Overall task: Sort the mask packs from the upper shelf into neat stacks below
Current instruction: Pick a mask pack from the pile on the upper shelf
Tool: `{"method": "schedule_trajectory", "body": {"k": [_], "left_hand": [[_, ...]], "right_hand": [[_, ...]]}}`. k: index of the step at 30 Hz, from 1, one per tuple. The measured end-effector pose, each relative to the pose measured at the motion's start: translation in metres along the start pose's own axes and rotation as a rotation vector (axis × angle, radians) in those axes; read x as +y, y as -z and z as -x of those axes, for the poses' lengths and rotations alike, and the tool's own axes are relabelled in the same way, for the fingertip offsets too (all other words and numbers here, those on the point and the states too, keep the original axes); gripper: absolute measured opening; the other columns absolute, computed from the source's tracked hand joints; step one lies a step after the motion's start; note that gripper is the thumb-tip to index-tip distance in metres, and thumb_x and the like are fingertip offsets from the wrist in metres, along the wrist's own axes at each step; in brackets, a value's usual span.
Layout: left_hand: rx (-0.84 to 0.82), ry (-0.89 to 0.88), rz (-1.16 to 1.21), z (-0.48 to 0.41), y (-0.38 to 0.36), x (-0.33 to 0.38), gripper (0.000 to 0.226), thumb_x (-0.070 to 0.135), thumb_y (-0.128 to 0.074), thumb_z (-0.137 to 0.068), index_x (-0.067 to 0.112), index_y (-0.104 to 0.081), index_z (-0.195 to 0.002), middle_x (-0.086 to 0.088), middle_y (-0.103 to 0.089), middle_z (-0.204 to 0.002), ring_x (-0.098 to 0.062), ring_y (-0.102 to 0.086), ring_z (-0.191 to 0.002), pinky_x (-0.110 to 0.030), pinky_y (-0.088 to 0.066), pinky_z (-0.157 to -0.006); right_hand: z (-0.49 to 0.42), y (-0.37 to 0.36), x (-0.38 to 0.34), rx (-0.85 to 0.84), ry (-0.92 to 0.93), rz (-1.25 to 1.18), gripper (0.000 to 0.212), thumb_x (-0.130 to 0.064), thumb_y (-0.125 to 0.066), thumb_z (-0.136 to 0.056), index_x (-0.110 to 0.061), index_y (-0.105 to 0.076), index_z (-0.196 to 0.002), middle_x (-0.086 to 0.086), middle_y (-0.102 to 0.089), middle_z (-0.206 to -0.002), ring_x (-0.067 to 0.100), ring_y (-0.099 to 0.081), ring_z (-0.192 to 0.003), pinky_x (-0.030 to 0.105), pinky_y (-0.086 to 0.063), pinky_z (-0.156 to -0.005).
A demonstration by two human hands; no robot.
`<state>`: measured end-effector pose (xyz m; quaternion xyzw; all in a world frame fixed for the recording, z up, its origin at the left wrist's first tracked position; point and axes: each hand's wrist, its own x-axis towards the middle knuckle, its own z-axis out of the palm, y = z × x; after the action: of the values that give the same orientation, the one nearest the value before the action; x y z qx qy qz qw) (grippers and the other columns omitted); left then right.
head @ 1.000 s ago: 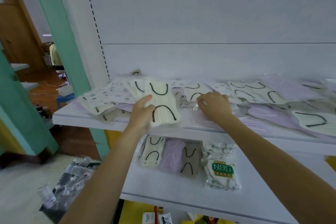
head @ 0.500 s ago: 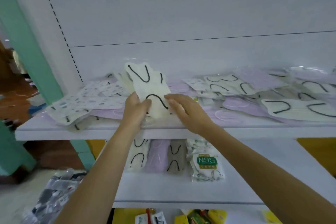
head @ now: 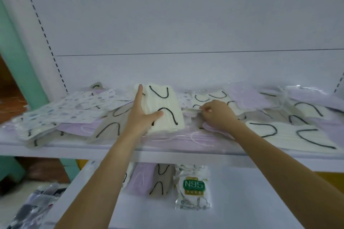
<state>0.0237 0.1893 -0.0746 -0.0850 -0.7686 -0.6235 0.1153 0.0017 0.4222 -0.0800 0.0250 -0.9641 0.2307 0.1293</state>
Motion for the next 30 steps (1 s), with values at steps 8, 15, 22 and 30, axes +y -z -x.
{"method": "schedule_trajectory", "body": {"k": [8,15,22,30], "left_hand": [[0.118,0.192,0.044,-0.005,-0.034,0.015,0.021,0.046,-0.047,-0.092,0.029,-0.059,-0.097,0.010,-0.061,-0.097,-0.009,-0.056,-0.093,-0.034,-0.044,-0.091],[0.155,0.072,0.079,-0.002,-0.043,0.016,0.028,0.000,-0.053,-0.087,0.018,-0.059,-0.107,0.002,-0.068,-0.100,-0.017,-0.066,-0.090,-0.029,-0.053,-0.075],[0.089,-0.076,0.180,-0.003,-0.055,0.024,0.073,-0.004,-0.054,-0.088,0.035,-0.029,-0.145,0.020,-0.044,-0.136,-0.008,-0.051,-0.121,-0.030,-0.050,-0.093],[0.110,0.078,0.176,-0.001,-0.068,0.025,0.045,0.008,-0.057,-0.090,0.027,-0.050,-0.131,0.005,-0.054,-0.125,-0.012,-0.056,-0.111,-0.024,-0.047,-0.089]], "right_hand": [[0.029,0.011,-0.036,-0.026,0.281,-0.568,0.027,-0.019,-0.040,-0.099,-0.023,-0.058,-0.118,-0.007,-0.062,-0.094,0.006,-0.056,-0.083,0.002,-0.036,-0.069],[0.019,0.026,-0.006,-0.182,0.228,-0.283,0.049,-0.036,-0.048,-0.095,-0.026,-0.037,-0.142,-0.005,-0.036,-0.148,0.013,-0.033,-0.135,0.029,-0.025,-0.109],[-0.001,0.035,0.057,-0.197,-0.087,0.468,0.038,-0.032,-0.044,-0.093,-0.017,-0.050,-0.127,0.006,-0.052,-0.130,0.028,-0.035,-0.128,0.050,-0.006,-0.113],[0.001,0.041,0.057,0.013,-0.107,0.060,0.014,-0.031,-0.062,-0.085,-0.018,-0.068,-0.085,-0.003,-0.060,-0.079,0.018,-0.054,-0.083,0.037,-0.033,-0.098]]}}
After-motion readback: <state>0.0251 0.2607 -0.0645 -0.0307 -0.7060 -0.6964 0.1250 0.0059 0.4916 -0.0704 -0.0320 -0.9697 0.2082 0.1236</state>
